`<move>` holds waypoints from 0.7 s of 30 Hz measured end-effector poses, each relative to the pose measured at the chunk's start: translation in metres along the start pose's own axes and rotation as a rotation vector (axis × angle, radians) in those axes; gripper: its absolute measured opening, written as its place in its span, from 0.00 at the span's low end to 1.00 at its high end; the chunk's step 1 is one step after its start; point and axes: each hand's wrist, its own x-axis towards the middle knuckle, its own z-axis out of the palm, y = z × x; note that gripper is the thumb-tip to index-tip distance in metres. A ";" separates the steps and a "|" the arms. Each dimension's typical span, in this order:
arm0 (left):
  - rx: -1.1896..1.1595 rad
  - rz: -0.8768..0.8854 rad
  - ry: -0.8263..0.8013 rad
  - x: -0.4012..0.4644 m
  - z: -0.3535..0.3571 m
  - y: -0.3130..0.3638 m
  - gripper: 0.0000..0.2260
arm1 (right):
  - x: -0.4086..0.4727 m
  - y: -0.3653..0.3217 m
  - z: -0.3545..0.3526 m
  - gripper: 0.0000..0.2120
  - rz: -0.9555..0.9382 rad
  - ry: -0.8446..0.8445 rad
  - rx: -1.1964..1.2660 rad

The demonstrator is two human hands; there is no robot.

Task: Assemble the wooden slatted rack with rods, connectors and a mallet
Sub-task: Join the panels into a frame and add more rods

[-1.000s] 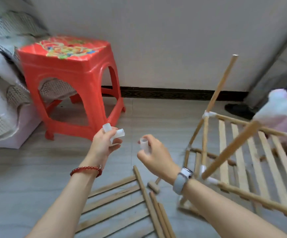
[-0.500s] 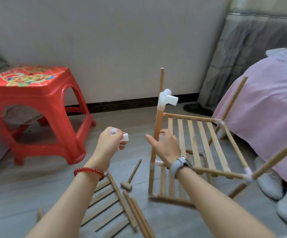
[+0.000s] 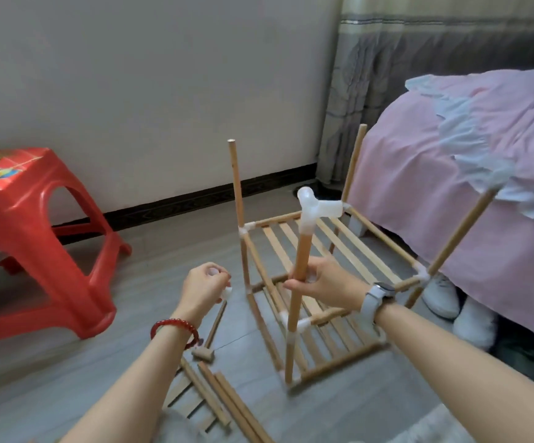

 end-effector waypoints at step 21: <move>0.931 0.552 -0.521 0.016 0.240 0.015 0.20 | -0.133 0.165 -0.117 0.05 0.760 0.825 0.041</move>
